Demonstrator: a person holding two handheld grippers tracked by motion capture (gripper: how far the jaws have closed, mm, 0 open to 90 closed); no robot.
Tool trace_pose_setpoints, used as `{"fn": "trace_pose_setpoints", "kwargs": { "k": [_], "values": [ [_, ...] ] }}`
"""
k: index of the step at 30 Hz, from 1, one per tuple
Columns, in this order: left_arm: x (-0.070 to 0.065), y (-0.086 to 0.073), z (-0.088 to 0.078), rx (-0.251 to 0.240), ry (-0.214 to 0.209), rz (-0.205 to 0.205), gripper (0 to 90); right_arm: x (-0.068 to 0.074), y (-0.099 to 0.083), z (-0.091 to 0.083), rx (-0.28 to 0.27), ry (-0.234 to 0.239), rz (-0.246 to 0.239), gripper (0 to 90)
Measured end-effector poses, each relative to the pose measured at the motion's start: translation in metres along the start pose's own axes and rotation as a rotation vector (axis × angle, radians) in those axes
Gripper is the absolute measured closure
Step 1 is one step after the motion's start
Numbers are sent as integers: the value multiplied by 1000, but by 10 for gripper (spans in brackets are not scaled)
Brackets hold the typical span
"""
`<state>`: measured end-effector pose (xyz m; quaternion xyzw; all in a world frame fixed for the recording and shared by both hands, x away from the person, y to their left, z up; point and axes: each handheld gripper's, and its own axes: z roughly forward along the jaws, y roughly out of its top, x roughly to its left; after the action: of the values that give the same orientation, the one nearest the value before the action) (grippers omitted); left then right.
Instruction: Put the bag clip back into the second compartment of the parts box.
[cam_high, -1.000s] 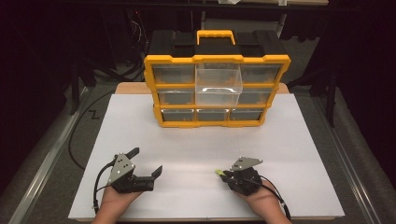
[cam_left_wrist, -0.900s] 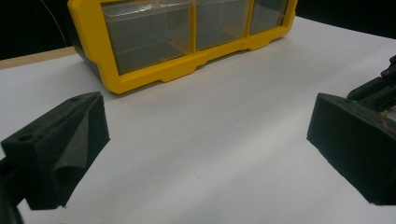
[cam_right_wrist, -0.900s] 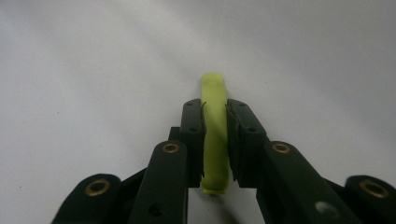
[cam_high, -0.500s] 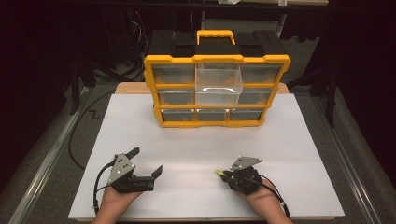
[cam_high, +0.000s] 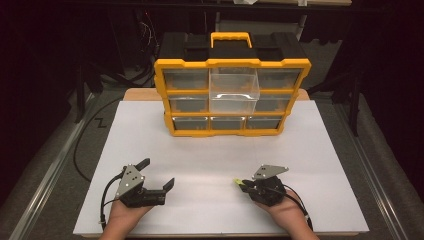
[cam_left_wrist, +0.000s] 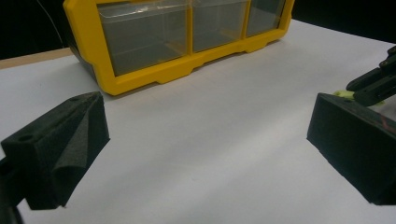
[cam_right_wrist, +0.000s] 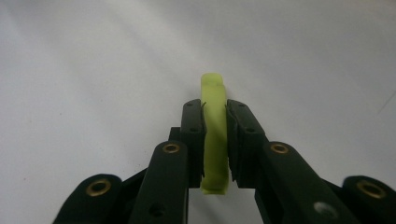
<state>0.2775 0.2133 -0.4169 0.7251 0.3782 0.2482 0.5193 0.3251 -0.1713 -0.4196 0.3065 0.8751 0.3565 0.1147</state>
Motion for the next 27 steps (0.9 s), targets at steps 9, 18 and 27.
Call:
{"fn": "trace_pose_setpoints", "kwargs": {
  "k": [9, 18, 27],
  "values": [
    [-1, -1, 2, 21, -12, -17, 5, -14, -3, -14, -23, 9, 10, 796],
    [0, 0, 3, 21, -15, -8, 5, -30, -6, -23, -14, 14, 35, 795],
    [1, -1, 2, 14, -20, -11, 5, -39, 5, -30, 54, 76, 2, 795]
  ]
}}
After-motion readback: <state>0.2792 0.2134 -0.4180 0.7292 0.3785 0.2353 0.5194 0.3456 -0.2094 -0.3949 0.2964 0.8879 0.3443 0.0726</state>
